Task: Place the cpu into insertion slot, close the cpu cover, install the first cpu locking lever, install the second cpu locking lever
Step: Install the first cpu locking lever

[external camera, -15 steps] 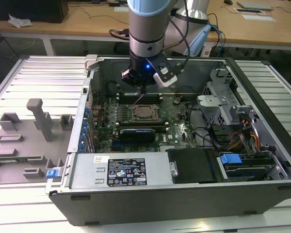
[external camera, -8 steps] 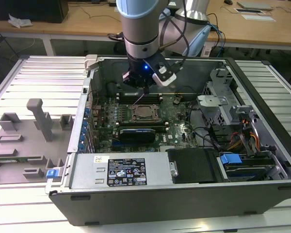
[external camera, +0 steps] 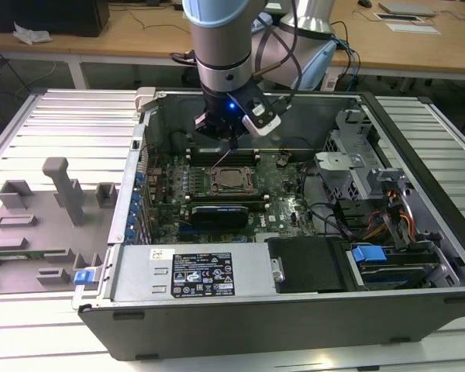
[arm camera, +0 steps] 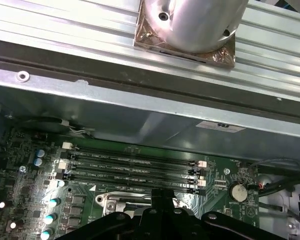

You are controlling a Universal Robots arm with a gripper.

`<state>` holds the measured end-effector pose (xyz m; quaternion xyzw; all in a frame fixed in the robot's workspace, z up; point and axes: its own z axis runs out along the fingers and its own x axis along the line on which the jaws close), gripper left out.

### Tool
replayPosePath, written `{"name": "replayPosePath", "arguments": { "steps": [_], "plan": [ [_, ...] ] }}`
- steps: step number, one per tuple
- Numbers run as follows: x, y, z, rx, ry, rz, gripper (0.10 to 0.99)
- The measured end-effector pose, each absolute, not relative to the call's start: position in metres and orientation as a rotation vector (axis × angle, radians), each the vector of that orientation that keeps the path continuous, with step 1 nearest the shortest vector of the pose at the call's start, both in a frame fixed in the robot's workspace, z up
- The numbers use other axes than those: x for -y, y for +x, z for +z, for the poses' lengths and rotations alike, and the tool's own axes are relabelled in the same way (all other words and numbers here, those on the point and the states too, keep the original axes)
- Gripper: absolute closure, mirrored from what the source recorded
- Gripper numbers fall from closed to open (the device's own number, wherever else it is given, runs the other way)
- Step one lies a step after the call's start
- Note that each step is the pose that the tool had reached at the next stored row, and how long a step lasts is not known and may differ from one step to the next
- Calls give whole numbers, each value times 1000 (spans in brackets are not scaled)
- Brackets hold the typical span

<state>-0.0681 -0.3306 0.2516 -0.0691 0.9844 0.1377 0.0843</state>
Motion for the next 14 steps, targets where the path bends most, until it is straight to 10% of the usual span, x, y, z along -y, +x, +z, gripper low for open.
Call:
{"name": "replayPosePath", "arguments": {
  "steps": [14],
  "plan": [
    [331, -80, 237, -2871, -216, 396, 980]
  ]
}}
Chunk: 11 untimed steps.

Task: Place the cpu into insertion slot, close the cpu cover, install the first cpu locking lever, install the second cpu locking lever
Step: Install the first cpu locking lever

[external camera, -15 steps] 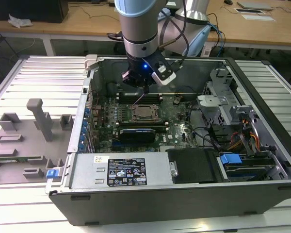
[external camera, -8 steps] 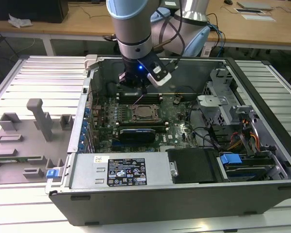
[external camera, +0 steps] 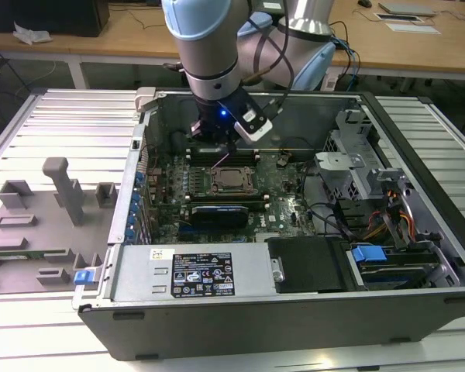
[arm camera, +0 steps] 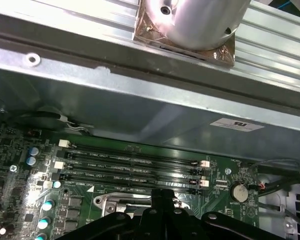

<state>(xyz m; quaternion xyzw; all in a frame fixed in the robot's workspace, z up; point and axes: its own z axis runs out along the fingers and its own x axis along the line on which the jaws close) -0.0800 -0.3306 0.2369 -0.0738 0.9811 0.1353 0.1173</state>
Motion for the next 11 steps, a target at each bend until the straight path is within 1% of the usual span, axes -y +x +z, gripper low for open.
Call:
{"name": "replayPosePath", "arguments": {
  "steps": [11],
  "plan": [
    [327, -79, 227, -2870, -216, 384, 980]
  ]
}}
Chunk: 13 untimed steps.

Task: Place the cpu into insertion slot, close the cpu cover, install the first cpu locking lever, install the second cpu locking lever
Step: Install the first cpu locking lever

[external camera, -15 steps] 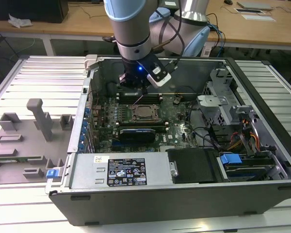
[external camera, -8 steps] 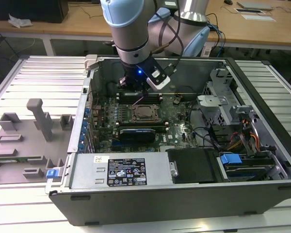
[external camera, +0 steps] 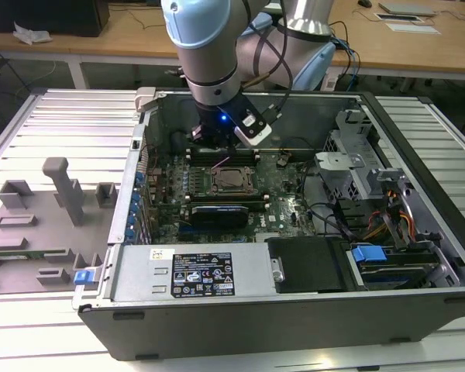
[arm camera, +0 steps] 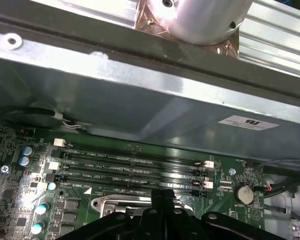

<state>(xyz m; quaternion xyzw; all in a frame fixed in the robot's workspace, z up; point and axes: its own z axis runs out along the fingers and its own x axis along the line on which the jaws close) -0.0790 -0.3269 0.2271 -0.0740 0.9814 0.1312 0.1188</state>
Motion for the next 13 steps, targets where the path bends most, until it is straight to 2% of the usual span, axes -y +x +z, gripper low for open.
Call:
{"name": "replayPosePath", "arguments": {
  "steps": [13],
  "plan": [
    [322, -76, 224, -2868, -95, 367, 980]
  ]
}}
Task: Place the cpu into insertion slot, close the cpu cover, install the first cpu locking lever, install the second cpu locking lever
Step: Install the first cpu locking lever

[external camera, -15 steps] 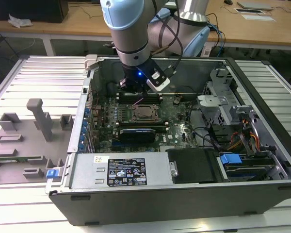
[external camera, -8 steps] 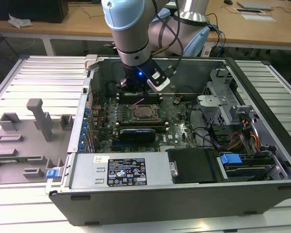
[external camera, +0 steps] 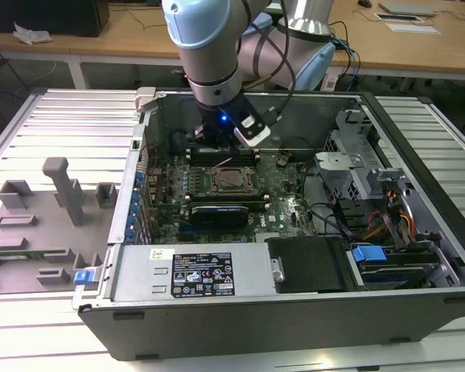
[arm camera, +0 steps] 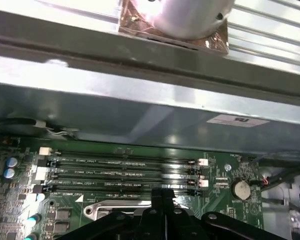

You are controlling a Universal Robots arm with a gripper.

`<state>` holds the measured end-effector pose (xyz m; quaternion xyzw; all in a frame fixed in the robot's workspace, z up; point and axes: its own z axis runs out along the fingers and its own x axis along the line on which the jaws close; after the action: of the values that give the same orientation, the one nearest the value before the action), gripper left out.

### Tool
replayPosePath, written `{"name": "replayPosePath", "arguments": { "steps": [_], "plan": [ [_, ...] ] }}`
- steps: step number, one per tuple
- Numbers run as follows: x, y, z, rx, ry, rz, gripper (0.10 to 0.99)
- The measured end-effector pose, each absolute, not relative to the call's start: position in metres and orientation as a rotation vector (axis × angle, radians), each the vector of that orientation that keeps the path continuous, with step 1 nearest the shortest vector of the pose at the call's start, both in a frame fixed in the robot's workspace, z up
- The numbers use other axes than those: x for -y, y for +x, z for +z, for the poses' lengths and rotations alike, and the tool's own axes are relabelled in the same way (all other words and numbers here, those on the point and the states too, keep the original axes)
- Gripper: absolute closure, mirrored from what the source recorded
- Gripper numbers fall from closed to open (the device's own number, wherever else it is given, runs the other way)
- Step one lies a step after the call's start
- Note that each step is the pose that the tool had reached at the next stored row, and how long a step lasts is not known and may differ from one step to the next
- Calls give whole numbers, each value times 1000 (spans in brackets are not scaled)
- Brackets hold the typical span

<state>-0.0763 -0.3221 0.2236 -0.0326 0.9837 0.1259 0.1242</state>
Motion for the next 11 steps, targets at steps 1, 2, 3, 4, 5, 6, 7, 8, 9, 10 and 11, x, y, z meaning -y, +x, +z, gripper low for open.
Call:
{"name": "replayPosePath", "arguments": {
  "steps": [1, 2, 3, 4, 5, 6, 7, 8, 9, 10, 11],
  "plan": [
    [322, -76, 223, -2867, -87, 366, 980],
    [321, -76, 223, -2867, -79, 365, 980],
    [321, -76, 223, -2867, -71, 364, 980],
    [320, -76, 222, -2866, -60, 362, 980],
    [319, -76, 222, -2865, -49, 361, 980],
    [319, -76, 222, -2865, -40, 360, 980],
    [318, -76, 221, -2865, -31, 358, 980],
    [317, -76, 221, -2864, -23, 357, 980],
    [317, -76, 221, -2864, -18, 357, 980],
    [316, -76, 221, -2863, -10, 355, 980],
    [316, -76, 221, -2863, -4, 355, 980]
  ]
}}
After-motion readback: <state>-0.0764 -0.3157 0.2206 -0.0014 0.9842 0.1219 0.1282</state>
